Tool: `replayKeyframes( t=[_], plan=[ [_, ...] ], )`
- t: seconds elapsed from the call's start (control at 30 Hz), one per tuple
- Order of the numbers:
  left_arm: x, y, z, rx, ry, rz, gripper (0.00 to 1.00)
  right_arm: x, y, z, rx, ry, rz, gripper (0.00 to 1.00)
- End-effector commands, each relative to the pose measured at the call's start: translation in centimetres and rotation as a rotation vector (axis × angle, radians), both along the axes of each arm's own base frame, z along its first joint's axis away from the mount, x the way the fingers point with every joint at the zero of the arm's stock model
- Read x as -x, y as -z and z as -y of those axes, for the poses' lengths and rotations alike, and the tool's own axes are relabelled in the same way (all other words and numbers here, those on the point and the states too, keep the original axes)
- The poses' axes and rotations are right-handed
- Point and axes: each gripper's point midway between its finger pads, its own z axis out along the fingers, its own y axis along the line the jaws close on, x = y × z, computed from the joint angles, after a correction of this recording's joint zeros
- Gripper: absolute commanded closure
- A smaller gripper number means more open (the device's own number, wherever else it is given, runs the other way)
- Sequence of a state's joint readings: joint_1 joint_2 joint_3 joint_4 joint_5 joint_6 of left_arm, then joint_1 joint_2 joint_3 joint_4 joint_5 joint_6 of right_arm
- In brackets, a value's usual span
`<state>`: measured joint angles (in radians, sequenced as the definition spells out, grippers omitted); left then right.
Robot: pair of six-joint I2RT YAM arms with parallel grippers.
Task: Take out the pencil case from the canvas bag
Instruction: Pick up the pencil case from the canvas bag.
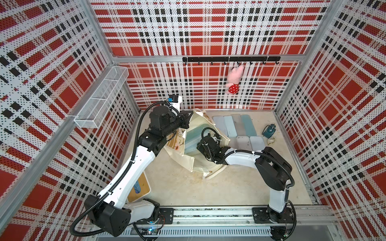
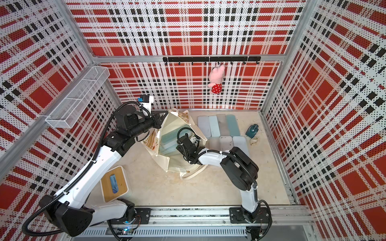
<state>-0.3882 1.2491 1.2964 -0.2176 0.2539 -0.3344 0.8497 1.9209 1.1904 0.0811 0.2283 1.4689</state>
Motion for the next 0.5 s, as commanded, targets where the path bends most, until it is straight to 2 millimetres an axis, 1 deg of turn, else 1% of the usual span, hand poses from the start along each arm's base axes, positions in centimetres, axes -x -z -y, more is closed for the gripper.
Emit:
replayKeyframes(
  t=[0.0, 0.17, 0.3, 0.4, 0.47],
  plan=[
    [2.0, -7.4, -0.8, 0.1, -0.006, 0.204, 1.0, -1.5, -0.4, 1.7, -0.053, 0.099, 0.017, 0.51],
    [2.4, -8.0, -0.5, 0.113, 0.004, 0.211, 1.0, -2.3, -0.3, 1.9, -0.078, 0.111, 0.024, 0.47],
    [2.7, -8.4, -0.4, 0.122, 0.011, 0.219, 1.0, -2.4, -0.1, 2.1, -0.064, 0.119, 0.014, 0.43],
    [2.7, -8.5, -0.2, 0.123, 0.012, 0.221, 1.0, -2.1, 1.0, 3.0, 0.013, 0.147, -0.058, 0.43],
    [2.8, -8.6, -0.2, 0.125, 0.012, 0.223, 1.0, -1.8, 1.7, 3.5, 0.054, 0.156, -0.094, 0.45]
  ],
)
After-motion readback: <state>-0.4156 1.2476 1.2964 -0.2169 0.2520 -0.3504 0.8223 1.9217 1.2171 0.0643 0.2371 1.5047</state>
